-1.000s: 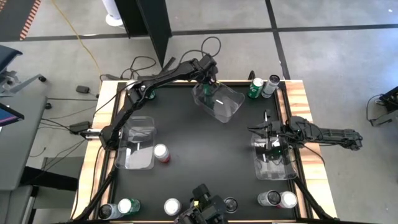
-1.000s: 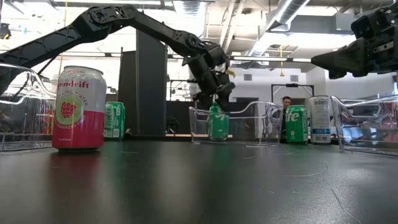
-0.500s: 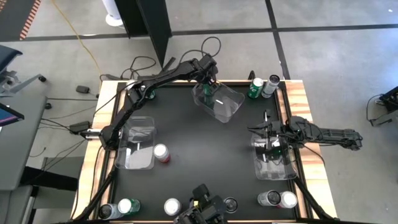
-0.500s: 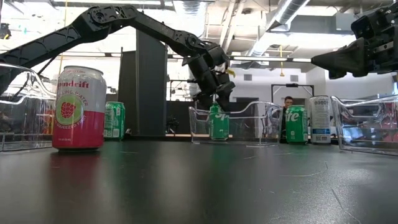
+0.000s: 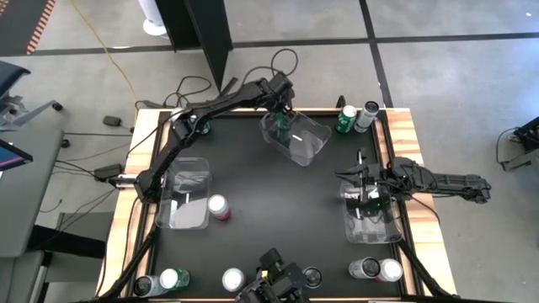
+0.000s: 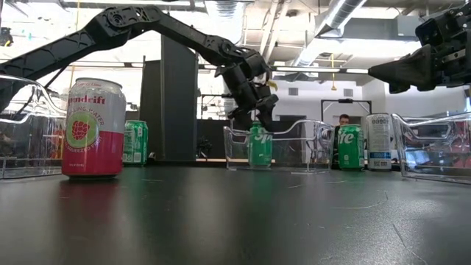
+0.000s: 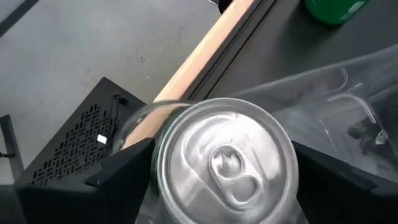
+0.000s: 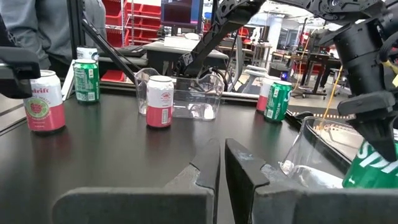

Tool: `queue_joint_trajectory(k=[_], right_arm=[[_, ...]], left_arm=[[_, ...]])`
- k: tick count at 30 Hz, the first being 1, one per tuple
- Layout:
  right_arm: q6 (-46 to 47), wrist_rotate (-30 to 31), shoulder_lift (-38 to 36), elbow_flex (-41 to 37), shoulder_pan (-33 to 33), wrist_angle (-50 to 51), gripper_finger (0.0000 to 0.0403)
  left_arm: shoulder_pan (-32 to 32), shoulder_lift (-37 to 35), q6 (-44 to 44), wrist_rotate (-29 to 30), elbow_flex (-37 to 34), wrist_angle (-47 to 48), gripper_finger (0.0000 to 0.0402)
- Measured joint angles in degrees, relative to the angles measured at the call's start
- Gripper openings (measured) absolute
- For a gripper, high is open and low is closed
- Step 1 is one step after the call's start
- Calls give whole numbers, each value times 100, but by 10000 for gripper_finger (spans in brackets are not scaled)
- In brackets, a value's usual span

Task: Sort soda cans
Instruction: Put the middle left green soda can into the middle transparent bin

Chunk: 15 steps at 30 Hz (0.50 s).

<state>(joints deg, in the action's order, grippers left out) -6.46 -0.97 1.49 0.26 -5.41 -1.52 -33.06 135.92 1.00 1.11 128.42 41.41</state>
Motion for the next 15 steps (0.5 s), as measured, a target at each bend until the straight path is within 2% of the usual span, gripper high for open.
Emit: queue_joint_trajectory(k=[15], right_arm=[[0,0,0,0,0,0,45]], left_arm=[[0,-18,-57,46,9,22,354]])
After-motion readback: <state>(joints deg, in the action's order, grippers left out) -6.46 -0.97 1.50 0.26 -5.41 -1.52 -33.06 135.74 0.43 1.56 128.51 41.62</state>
